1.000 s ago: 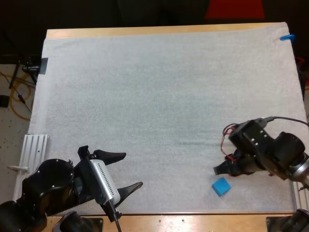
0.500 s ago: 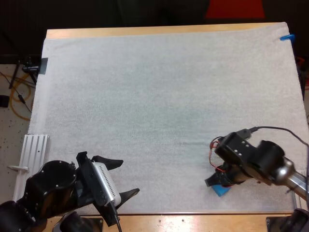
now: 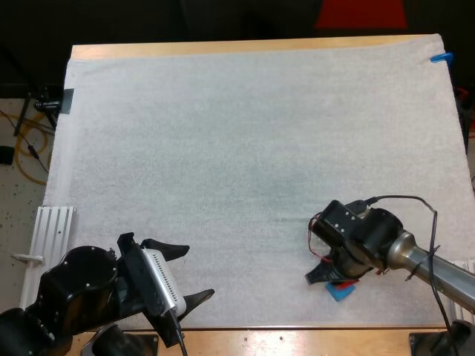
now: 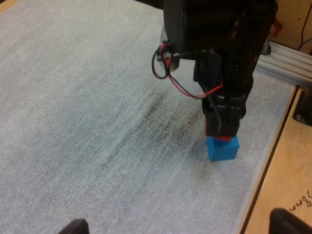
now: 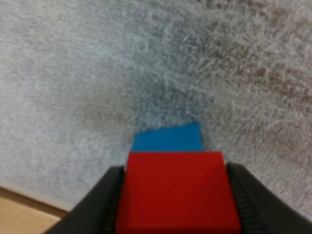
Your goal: Stack red cube on blue cube
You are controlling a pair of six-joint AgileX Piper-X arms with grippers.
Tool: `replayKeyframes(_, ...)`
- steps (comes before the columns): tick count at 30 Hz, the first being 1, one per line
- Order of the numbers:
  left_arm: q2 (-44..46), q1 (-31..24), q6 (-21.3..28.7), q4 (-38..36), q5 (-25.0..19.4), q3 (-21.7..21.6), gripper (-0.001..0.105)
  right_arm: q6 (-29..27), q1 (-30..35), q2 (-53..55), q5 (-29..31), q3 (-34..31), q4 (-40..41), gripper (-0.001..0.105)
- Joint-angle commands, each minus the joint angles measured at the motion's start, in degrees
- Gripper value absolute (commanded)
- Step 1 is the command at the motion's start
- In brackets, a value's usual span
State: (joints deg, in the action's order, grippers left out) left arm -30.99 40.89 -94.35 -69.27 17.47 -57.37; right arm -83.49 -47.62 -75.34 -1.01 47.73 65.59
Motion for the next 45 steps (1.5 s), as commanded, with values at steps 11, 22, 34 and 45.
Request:
replayKeyframes(11,-0.2,0.3,-0.1,0.0,-0.1,-0.3,0.069,0.1,-0.1,-0.1,-1.8,-3.1,-3.5,0.035)
replayKeyframes(22,-0.2,0.3,-0.1,0.0,-0.1,-0.3,0.069,-0.6,-0.1,1.3,-1.8,-0.6,-2.7,0.073)
replayKeyframes(34,-1.1,-0.2,-2.7,6.1,-12.6,-0.3,0.069,-3.1,2.5,10.2,3.9,12.1,-0.4,0.073)
replayKeyframes(45,-8.6,-23.7,-3.0,17.1,-10.3,-0.3,0.069,-13.1,23.9,11.0,3.5,14.3,-5.8,0.072)
